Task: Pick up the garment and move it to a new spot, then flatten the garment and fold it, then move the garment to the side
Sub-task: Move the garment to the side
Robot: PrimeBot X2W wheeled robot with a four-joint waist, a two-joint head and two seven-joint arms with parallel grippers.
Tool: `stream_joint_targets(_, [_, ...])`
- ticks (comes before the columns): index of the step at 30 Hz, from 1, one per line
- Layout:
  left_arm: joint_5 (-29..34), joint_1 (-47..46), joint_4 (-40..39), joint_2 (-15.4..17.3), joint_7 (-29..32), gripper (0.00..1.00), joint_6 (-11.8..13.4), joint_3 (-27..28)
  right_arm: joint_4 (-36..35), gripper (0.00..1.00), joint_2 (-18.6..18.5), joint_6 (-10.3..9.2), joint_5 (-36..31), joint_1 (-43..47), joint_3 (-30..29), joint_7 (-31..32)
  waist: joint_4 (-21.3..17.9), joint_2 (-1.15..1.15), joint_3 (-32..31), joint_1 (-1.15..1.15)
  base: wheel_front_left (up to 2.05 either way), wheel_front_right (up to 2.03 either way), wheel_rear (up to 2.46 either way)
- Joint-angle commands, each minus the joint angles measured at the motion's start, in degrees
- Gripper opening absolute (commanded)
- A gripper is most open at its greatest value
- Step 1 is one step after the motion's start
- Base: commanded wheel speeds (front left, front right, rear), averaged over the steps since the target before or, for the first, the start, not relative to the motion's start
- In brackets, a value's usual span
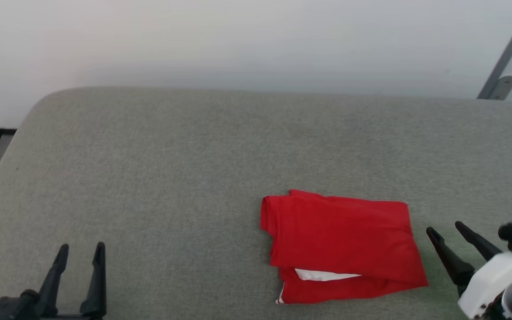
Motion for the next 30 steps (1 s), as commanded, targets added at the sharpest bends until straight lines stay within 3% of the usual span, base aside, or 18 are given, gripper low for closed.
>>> stream_joint_targets(1, [-0.4,-1.0,0.3,-0.1,-0.3,1.0,-0.2,-0.4,-0.1,1.0,-1.2,0.0,1.3,-1.5,1.0,2.7,1.1,0.0,1.2,0.0,0.0,0.0,0.0])
stream_joint_targets(13, [-1.4,-5.4,2.0,-1.3,-0.3,1.0,-0.2,-3.7,-0.3,1.0,-6.7,0.0,9.8,-10.1,6.0,29.8,4.7,0.0,6.7,0.0,0.0,0.0,0.0])
stream_joint_targets(19, [-2.0,-7.7,3.3,-1.7,-0.3,1.0,-0.2,-5.2,3.1,1.0,-5.3,0.0,10.0,-14.3,7.7,42.4,5.7,0.0,9.4,0.0,0.0,0.0,0.0])
stream_joint_targets(26, [-2.5,-10.2,4.5,-2.1,-0.3,1.0,-0.2,-6.7,7.5,1.0,-0.1,0.01,10.0,-17.0,8.7,48.4,6.6,0.0,11.0,0.0,0.0,0.0,0.0])
stream_joint_targets(28, [-2.6,-10.7,4.7,-2.1,-0.3,1.0,-0.2,-7.0,7.5,0.0,0.4,0.02,10.2,-17.4,8.6,49.1,6.8,0.0,11.2,0.0,0.0,0.0,0.0])
stream_joint_targets(30, [-2.8,-11.0,4.7,-1.9,-0.3,1.0,-0.2,-6.9,6.6,0.0,0.3,0.02,10.6,-17.7,7.6,48.6,6.7,0.0,11.5,0.0,0.0,0.0,0.0])
